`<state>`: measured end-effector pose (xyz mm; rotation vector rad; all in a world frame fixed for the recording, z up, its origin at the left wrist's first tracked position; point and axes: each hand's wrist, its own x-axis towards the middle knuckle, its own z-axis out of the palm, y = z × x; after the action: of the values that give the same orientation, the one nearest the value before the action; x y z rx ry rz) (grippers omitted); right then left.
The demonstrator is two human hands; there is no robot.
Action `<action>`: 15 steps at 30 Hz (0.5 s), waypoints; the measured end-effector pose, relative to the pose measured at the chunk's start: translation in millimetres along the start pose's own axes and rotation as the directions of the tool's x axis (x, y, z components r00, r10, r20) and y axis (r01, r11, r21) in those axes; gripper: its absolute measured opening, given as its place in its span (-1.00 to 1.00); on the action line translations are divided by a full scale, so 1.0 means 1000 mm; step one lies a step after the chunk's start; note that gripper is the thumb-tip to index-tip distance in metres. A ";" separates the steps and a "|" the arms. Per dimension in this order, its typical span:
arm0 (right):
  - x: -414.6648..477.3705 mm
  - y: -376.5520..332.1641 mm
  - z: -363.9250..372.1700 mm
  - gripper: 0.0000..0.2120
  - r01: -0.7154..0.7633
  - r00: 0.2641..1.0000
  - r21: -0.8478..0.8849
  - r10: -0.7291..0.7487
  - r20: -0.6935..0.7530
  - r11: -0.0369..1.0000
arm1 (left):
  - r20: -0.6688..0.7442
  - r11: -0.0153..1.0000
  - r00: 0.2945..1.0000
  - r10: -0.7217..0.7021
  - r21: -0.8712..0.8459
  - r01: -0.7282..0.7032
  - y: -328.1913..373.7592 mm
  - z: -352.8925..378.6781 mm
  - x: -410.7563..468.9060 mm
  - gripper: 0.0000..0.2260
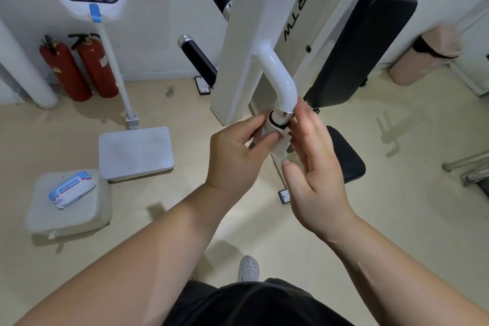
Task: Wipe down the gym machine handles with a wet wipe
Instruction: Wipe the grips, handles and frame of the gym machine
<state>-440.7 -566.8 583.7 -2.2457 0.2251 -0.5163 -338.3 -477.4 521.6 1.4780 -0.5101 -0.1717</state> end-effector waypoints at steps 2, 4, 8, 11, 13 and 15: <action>-0.001 -0.001 0.000 -0.24 -0.008 1.000 0.009 0.008 0.002 1.000 | 0.058 0.998 0.997 -0.051 -0.027 0.052 -0.011 -0.005 -0.002 -0.66; -0.001 -0.002 -0.001 -0.24 -0.021 1.000 0.001 0.021 0.004 1.000 | 0.092 0.994 0.989 -0.112 -0.005 0.113 -0.025 -0.011 -0.007 -0.67; 0.000 -0.005 -0.002 -0.20 -0.045 0.999 -0.040 0.046 0.021 0.998 | 0.075 0.997 0.994 -0.075 0.028 0.073 -0.018 -0.008 -0.005 -0.69; -0.001 -0.010 -0.001 -0.17 -0.043 0.998 -0.064 0.045 0.031 0.997 | 0.006 0.996 0.997 0.073 0.055 -0.073 0.006 0.000 0.011 -0.80; -0.003 -0.013 0.000 -0.15 -0.049 0.998 -0.078 0.053 0.042 0.996 | 0.022 0.995 0.995 0.099 0.021 -0.100 0.012 0.000 0.013 -0.83; -0.003 -0.016 0.000 -0.13 -0.049 0.997 -0.086 0.054 0.061 0.995 | 0.070 0.996 0.996 0.058 -0.065 -0.053 0.007 -0.006 0.010 -0.79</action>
<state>-443.6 -555.3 594.4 -2.3280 0.2766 -0.4149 -328.3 -475.4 530.2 1.3987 -0.5982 -0.1955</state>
